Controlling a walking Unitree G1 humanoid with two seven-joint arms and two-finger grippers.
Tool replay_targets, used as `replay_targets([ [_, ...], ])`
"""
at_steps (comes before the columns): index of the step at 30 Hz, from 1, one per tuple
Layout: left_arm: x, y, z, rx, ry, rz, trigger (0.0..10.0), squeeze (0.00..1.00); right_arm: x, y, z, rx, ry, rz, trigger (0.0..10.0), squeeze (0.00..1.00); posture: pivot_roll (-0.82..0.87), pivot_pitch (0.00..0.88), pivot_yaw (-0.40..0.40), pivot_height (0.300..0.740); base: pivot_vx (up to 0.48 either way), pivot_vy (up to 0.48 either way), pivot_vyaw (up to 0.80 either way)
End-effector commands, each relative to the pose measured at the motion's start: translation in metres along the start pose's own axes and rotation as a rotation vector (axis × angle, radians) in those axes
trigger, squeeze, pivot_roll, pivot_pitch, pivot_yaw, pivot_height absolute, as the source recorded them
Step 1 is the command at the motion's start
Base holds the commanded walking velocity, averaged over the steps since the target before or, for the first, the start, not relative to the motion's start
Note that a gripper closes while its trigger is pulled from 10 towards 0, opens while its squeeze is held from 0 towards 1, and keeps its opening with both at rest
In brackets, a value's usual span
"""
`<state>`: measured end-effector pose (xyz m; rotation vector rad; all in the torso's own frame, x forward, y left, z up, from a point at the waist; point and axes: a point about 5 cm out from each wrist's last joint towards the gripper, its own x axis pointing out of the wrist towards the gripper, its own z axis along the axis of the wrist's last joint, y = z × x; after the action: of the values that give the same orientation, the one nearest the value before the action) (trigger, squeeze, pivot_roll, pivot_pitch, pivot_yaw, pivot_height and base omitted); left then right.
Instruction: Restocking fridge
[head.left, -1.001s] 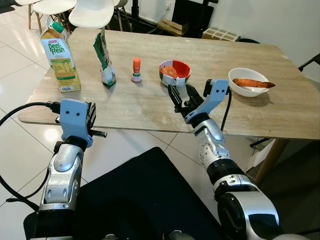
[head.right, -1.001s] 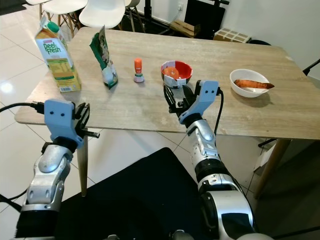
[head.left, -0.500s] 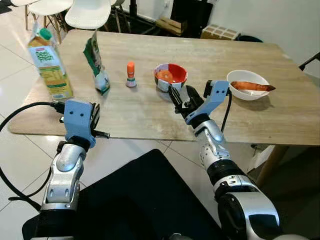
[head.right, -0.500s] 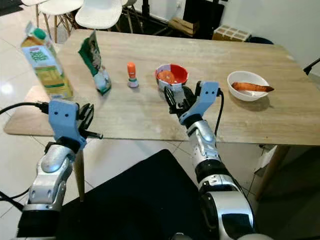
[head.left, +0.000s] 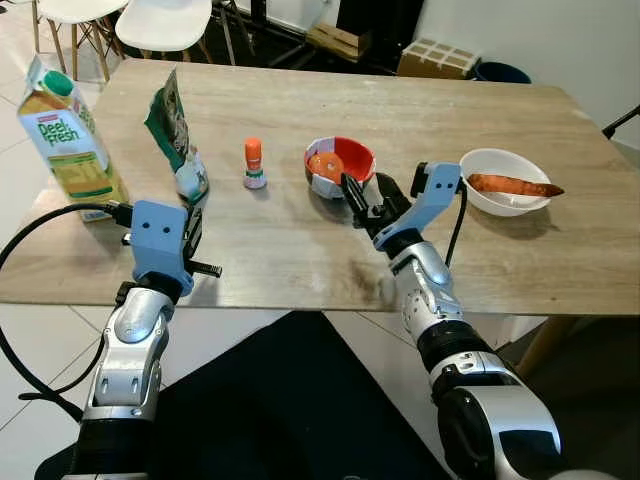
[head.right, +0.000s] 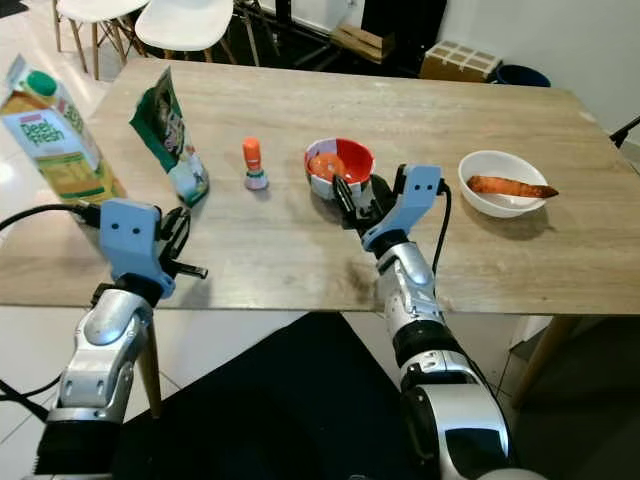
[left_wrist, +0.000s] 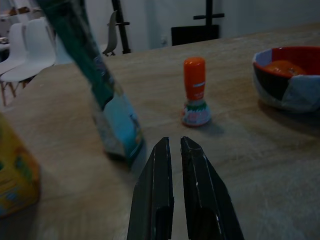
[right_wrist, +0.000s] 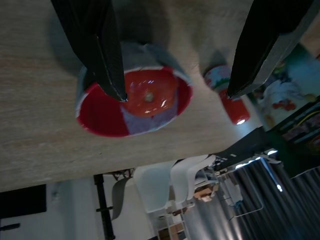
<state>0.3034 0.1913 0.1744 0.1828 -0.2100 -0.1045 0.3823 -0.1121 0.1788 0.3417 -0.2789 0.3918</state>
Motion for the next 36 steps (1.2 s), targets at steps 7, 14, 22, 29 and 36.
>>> replay_targets([
  [7, 0.0000, -0.0036, -0.0007, -0.004, -0.004, -0.018, 10.0, 0.00, -0.0058, -0.0060, -0.0046, -0.006, 0.023, -0.023, 10.0, 0.00, -0.05, 0.098, -0.061, 0.740, 0.000, 0.000, 0.00],
  [14, -0.0007, -0.0041, -0.0007, 0.000, -0.006, -0.025, 10.0, 0.00, -0.0069, -0.0069, -0.0056, -0.005, 0.026, -0.027, 10.0, 0.00, -0.05, 0.099, -0.058, 0.740, 0.000, 0.000, 0.00],
  [22, 0.0003, -0.0054, -0.0005, -0.009, -0.008, -0.018, 10.0, 0.00, -0.0068, -0.0077, -0.0055, -0.003, 0.028, -0.029, 10.0, 0.00, -0.05, 0.098, -0.057, 0.740, 0.000, 0.000, 0.00],
  [29, -0.0019, -0.0123, -0.0017, -0.016, -0.009, -0.044, 10.0, 0.00, -0.0080, -0.0081, -0.0067, -0.001, 0.030, -0.030, 10.0, 0.00, -0.05, 0.101, -0.057, 0.740, 0.000, 0.000, 0.00],
  [36, -0.0030, -0.0129, -0.0015, -0.021, -0.010, -0.049, 10.0, 0.00, -0.0087, -0.0073, -0.0077, 0.001, 0.032, -0.028, 10.0, 0.00, -0.05, 0.107, -0.058, 0.740, 0.000, 0.000, 0.00],
])
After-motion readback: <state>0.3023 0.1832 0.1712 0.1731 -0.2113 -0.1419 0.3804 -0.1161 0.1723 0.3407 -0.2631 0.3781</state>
